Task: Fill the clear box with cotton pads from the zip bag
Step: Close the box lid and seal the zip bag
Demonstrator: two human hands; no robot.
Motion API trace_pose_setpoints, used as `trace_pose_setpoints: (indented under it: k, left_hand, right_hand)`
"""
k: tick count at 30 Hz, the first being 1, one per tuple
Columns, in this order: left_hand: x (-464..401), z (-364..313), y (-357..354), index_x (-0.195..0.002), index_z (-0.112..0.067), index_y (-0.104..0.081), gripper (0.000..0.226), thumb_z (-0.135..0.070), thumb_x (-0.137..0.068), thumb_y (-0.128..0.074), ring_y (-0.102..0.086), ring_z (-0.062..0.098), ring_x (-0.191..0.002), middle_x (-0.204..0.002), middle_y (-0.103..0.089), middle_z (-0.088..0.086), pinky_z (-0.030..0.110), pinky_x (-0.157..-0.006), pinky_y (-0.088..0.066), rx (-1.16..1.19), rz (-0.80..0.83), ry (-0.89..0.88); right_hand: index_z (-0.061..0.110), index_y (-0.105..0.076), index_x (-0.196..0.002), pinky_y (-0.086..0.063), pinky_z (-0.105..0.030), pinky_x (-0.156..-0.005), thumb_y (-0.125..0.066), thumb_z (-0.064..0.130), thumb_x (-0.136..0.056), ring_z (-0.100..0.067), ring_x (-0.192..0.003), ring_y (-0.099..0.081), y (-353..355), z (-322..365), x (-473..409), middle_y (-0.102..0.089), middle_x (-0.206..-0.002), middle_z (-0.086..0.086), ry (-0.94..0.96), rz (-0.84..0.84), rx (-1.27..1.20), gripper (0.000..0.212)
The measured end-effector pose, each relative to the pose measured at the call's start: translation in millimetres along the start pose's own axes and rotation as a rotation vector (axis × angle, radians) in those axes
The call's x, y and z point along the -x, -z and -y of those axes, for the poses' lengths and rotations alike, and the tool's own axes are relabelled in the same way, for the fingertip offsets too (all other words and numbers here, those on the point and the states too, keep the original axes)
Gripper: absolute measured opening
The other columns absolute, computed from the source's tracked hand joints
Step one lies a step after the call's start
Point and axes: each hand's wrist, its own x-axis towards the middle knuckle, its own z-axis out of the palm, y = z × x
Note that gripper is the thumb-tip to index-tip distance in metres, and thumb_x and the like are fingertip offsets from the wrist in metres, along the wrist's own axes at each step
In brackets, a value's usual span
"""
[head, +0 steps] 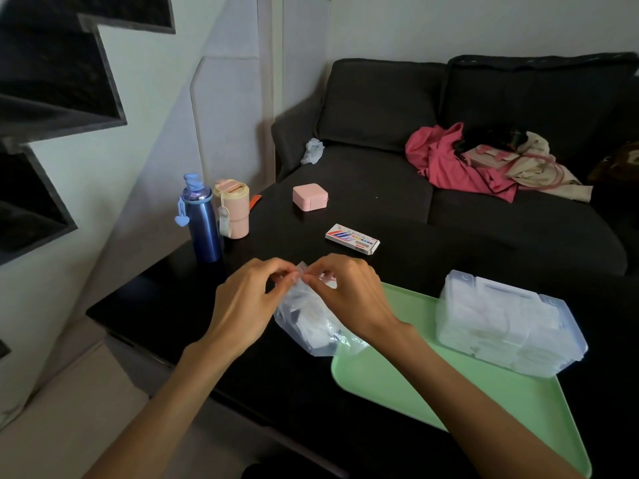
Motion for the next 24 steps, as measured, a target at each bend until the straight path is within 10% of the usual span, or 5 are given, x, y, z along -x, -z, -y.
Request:
trace_pose_setpoints:
  k: [16, 24]
  left_hand:
    - [7, 4, -4, -0.107, -0.024, -0.063, 0.021, -0.033, -0.091, -0.053, -0.052, 0.002, -0.086, -0.096, -0.057, -0.011, 0.008, -0.062, -0.033, 0.054, -0.063, 0.014]
    - [2, 10, 7, -0.098, -0.035, -0.062, 0.013, -0.040, -0.085, -0.061, -0.058, 0.005, -0.086, -0.093, -0.060, -0.011, 0.021, -0.069, -0.047, 0.030, 0.153, -0.040]
  right_hand:
    - [0.016, -0.072, -0.102, -0.052, -0.025, -0.075, -0.068, 0.030, -0.085, -0.006, -0.085, -0.059, -6, -15, 4, -0.068, -0.099, 0.003, -0.089, 0.038, -0.185, 0.023]
    - [0.019, -0.075, -0.096, -0.048, -0.022, -0.067, -0.067, 0.026, -0.085, -0.006, -0.080, -0.057, -8, -14, 11, -0.067, -0.093, 0.006, -0.026, -0.002, -0.084, 0.015]
